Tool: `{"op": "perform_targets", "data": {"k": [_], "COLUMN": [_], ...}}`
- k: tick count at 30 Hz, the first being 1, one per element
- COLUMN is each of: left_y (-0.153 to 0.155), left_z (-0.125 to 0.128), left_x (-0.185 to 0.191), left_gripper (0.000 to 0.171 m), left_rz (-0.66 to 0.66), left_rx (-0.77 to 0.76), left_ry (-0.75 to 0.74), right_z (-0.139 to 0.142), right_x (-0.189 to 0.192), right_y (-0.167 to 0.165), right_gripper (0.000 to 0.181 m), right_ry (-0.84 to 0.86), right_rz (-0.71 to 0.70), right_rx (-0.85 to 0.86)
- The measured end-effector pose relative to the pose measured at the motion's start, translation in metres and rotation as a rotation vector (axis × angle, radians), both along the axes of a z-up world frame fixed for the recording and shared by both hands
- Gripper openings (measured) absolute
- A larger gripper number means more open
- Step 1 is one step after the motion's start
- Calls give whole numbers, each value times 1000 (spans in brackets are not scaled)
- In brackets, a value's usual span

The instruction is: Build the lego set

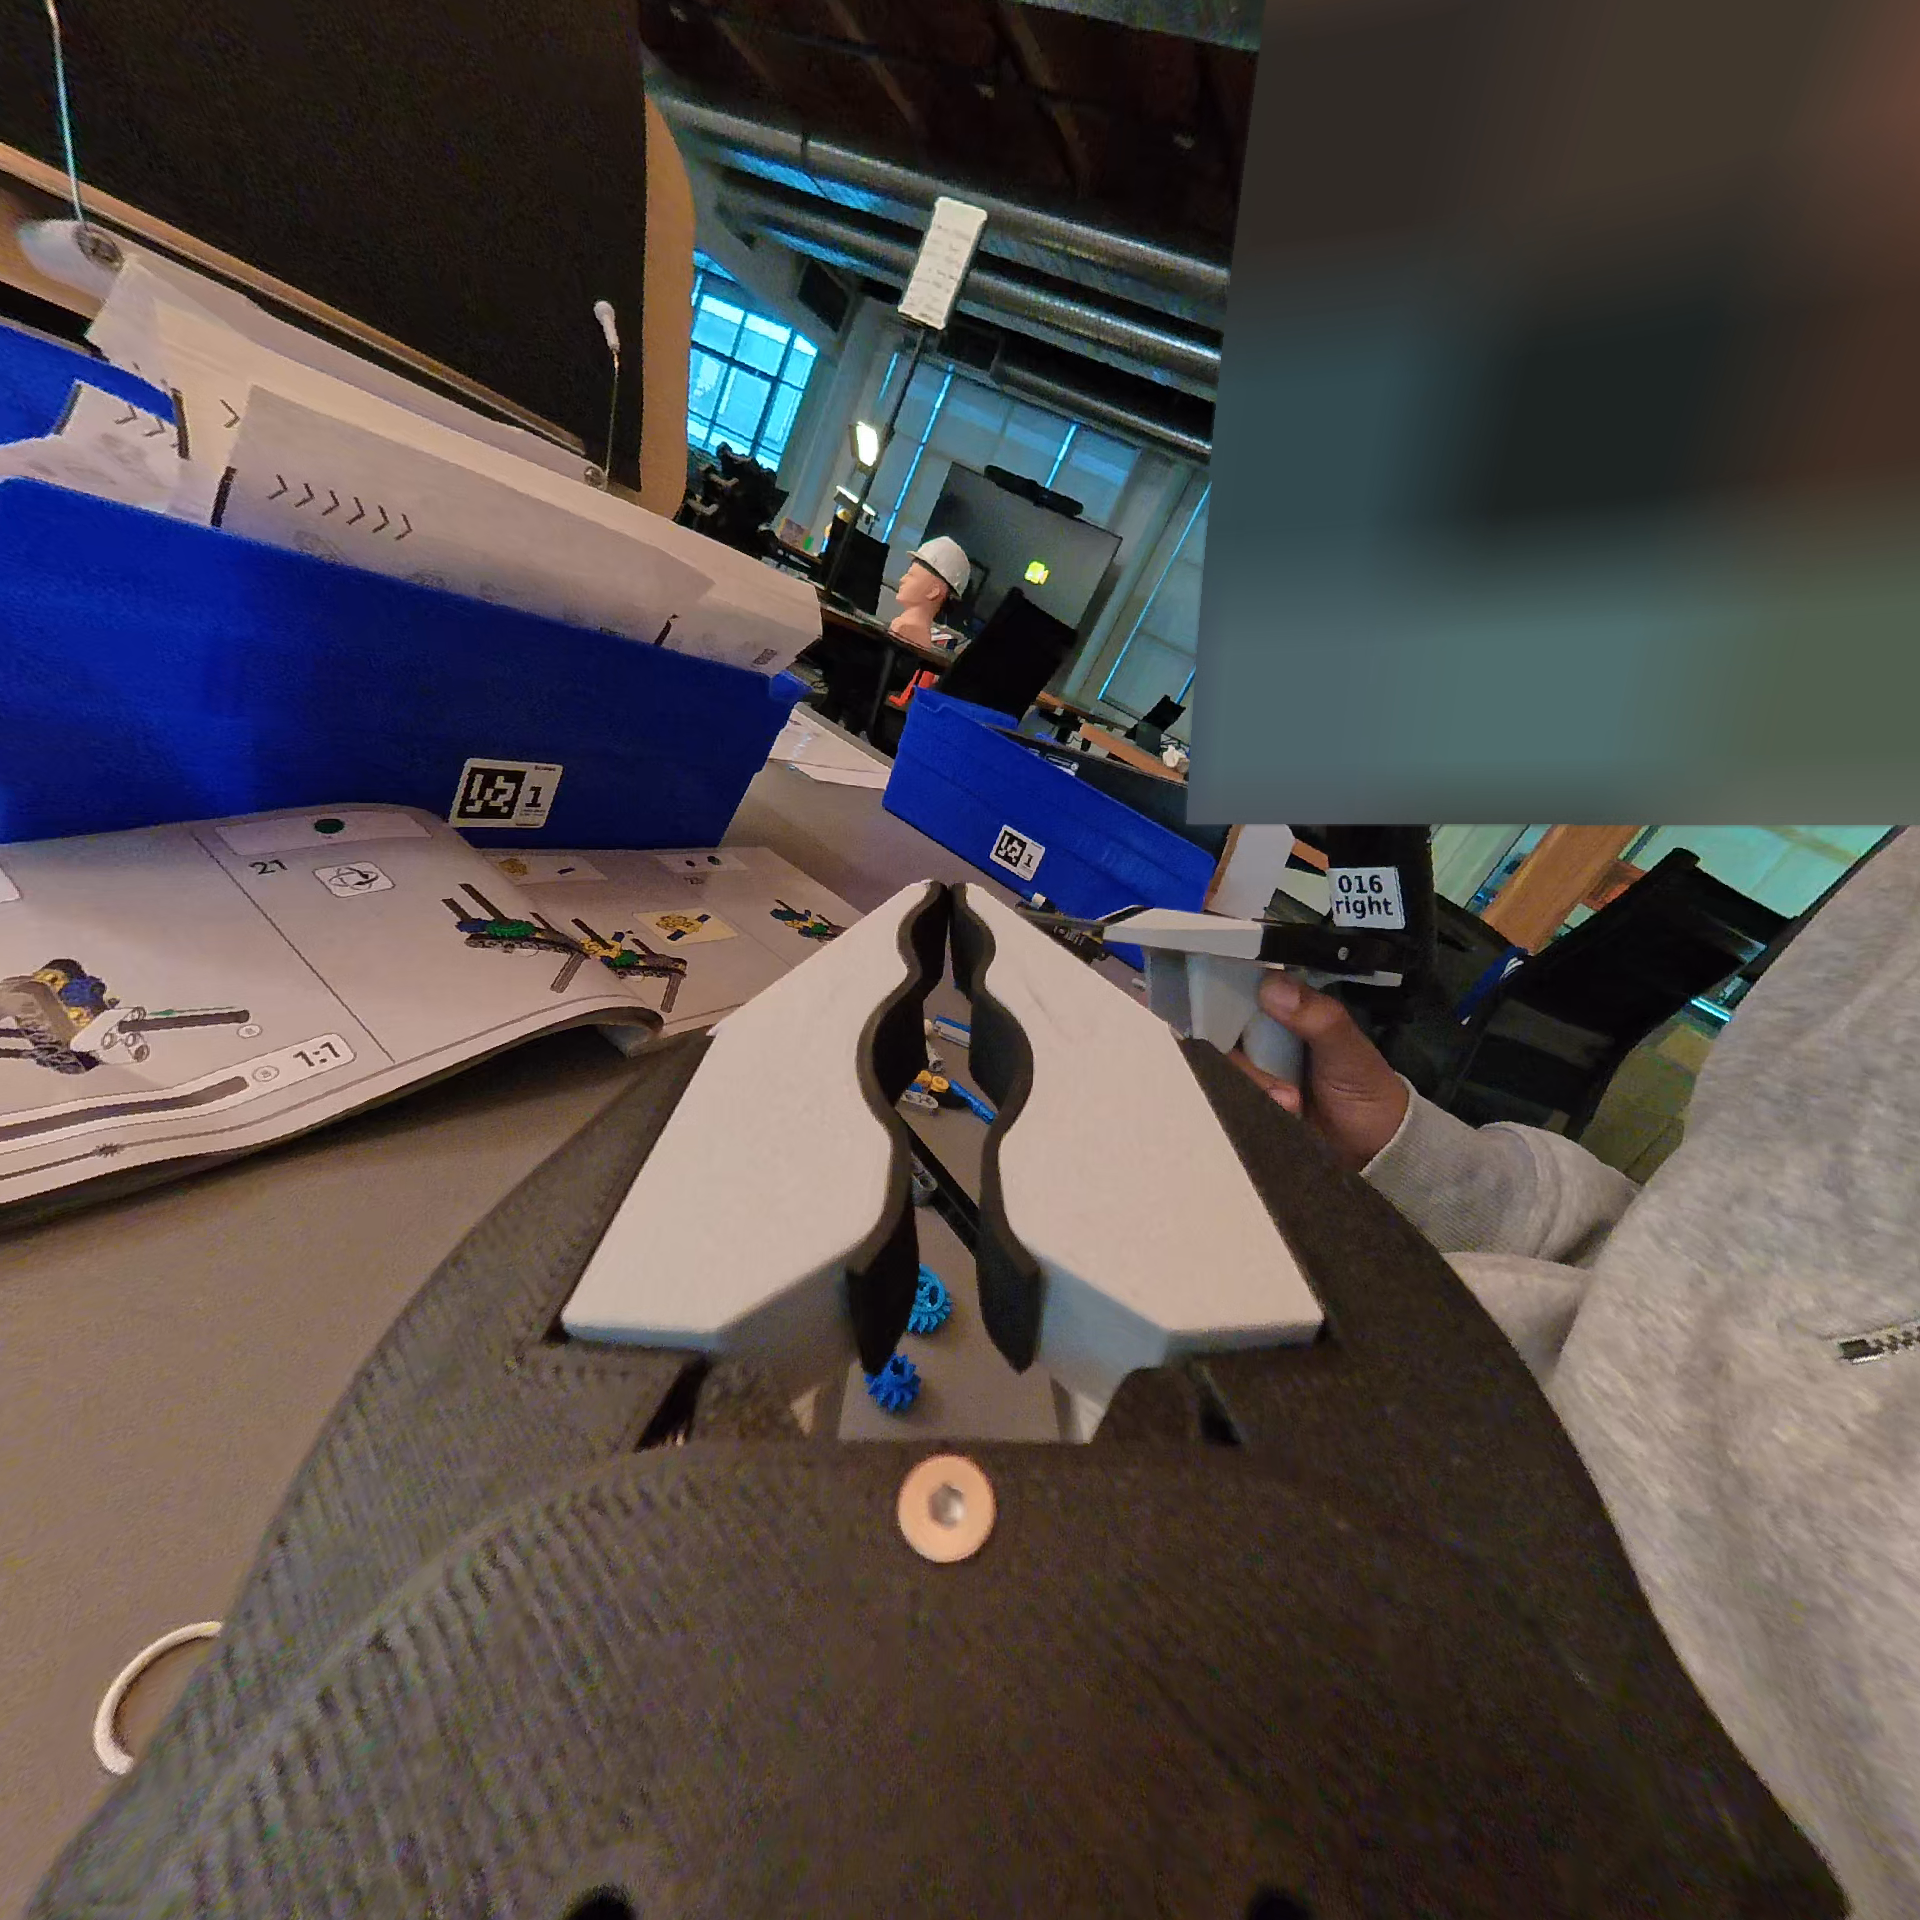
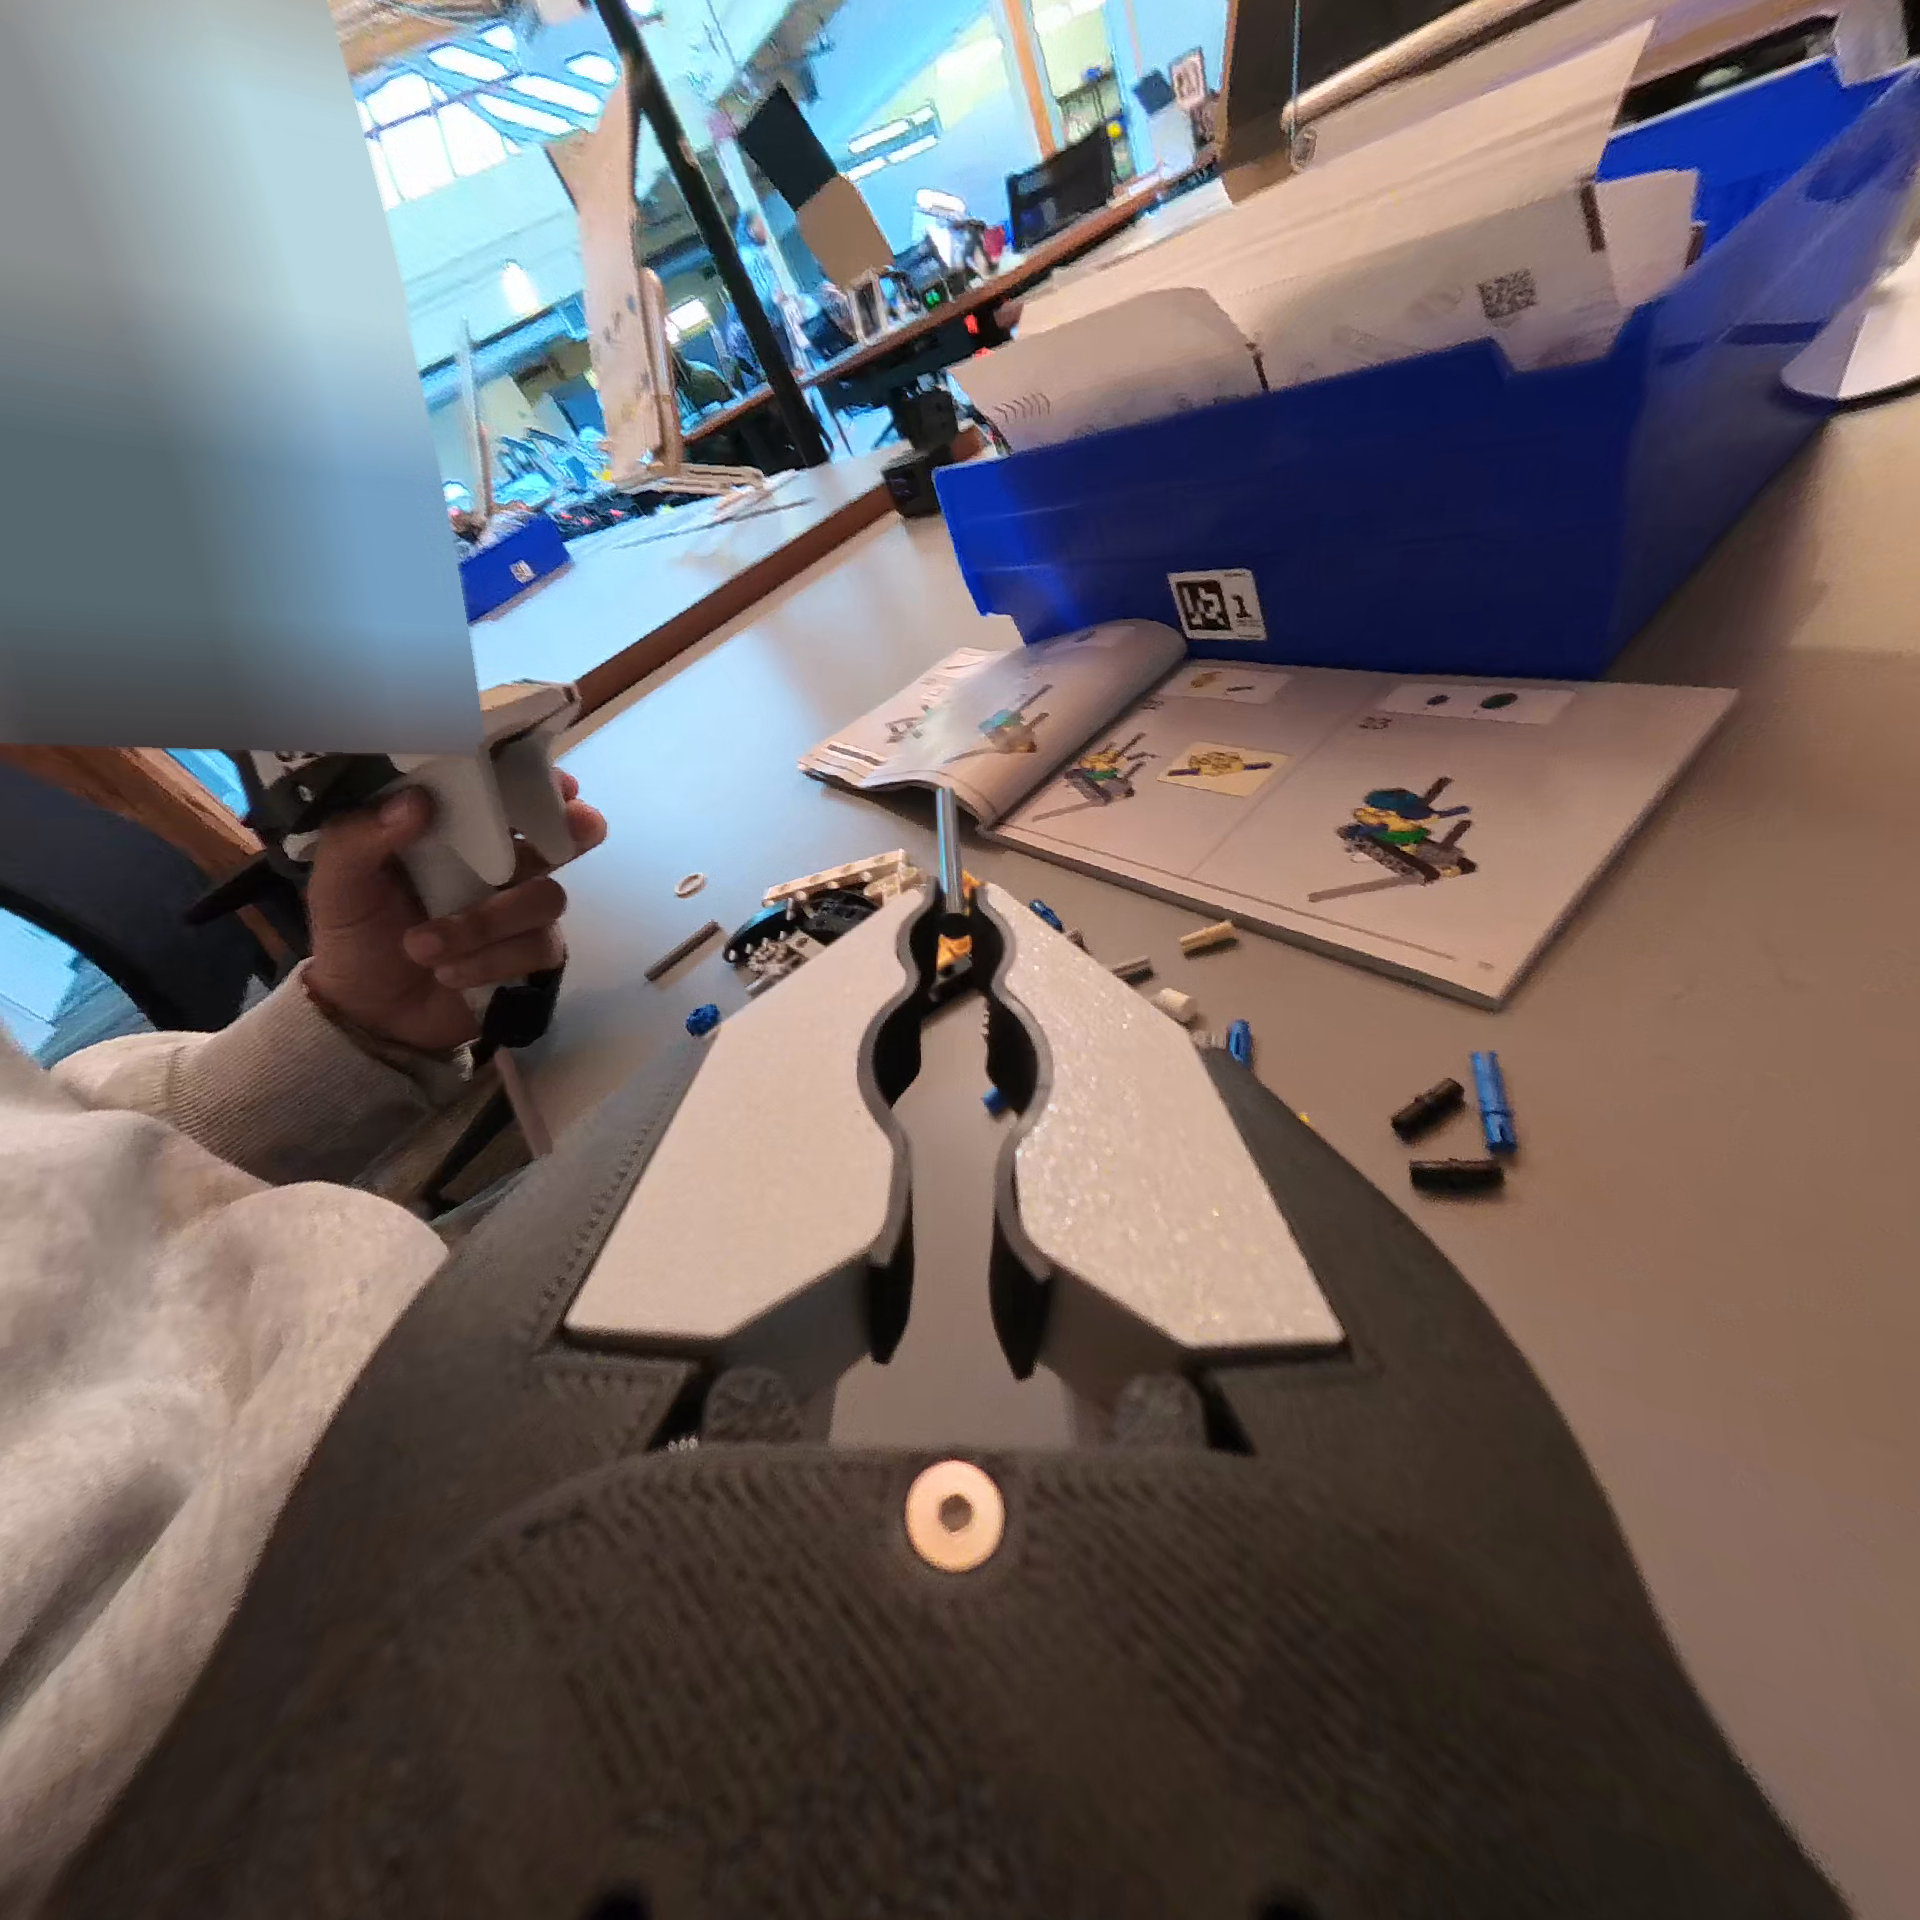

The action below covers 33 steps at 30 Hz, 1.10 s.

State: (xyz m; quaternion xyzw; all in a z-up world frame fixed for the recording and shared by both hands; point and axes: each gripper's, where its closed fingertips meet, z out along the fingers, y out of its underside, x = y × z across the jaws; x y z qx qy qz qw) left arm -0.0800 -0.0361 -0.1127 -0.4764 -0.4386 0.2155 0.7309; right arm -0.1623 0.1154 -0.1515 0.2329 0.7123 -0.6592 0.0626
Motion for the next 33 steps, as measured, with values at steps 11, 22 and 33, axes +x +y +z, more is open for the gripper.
{"op": "perform_targets", "data": {"k": [11, 22, 33], "left_y": [-2, -1, 1], "left_z": [0, -2, -3], "left_x": [-1, -1, -1], "left_gripper": [0, 0, 0], "left_rz": [5, -1, -6], "left_rx": [12, 9, 6], "left_ry": [-4, -12, -16], "right_z": [-5, -7, -7], "right_x": [3, 6, 7], "right_y": [-5, -7, -7], "right_gripper": [3, 3, 3], "right_ry": [20, 51, 56], "right_rz": [8, 12, 12], "right_rx": [49, 76, 79]}}
